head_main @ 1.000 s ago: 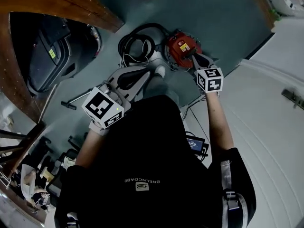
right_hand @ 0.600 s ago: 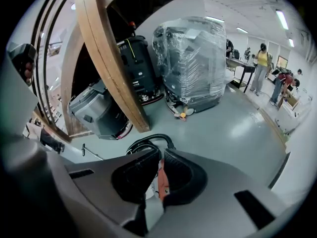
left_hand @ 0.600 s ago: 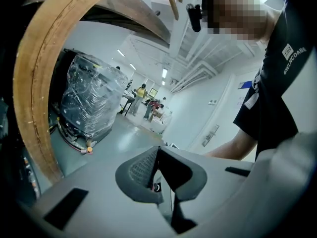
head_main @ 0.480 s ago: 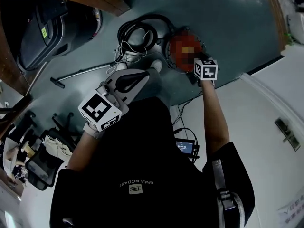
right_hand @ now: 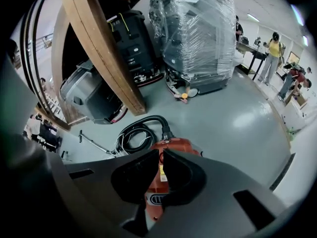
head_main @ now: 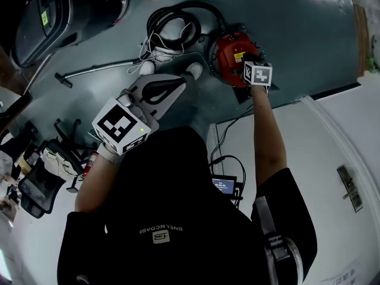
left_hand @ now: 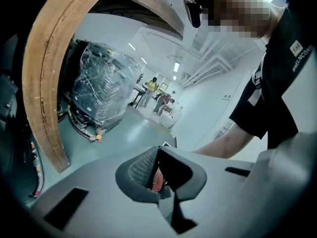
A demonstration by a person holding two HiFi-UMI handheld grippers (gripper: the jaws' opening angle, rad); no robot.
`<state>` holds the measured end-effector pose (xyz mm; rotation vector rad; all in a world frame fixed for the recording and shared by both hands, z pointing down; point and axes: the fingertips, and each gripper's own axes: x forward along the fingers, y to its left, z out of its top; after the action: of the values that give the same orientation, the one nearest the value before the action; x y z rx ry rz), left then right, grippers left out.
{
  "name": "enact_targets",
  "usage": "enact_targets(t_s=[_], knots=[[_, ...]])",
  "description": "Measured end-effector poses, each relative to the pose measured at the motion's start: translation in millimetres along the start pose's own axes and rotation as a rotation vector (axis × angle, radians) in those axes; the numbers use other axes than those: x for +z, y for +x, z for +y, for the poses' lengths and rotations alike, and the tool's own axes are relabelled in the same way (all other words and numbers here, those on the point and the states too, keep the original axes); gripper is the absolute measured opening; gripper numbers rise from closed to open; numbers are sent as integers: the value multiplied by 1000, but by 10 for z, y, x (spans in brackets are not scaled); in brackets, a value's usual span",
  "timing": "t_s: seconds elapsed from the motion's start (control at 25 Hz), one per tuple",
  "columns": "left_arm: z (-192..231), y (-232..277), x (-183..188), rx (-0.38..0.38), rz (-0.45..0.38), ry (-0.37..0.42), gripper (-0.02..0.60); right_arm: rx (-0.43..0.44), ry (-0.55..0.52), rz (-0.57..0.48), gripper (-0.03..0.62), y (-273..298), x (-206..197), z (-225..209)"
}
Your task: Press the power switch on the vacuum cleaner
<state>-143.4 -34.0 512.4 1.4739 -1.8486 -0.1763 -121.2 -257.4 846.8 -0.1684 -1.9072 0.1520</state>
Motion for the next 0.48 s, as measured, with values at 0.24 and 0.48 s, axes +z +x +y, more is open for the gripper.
enact_targets(t_s=[0.24,0.48], knots=[[333,222,-192,26,-7,-55,15,-33,-2,65,35,478,-89,-174],[509,310,-442,44,-9,-129,15,-53,-52,136,35,848,-213,-294]])
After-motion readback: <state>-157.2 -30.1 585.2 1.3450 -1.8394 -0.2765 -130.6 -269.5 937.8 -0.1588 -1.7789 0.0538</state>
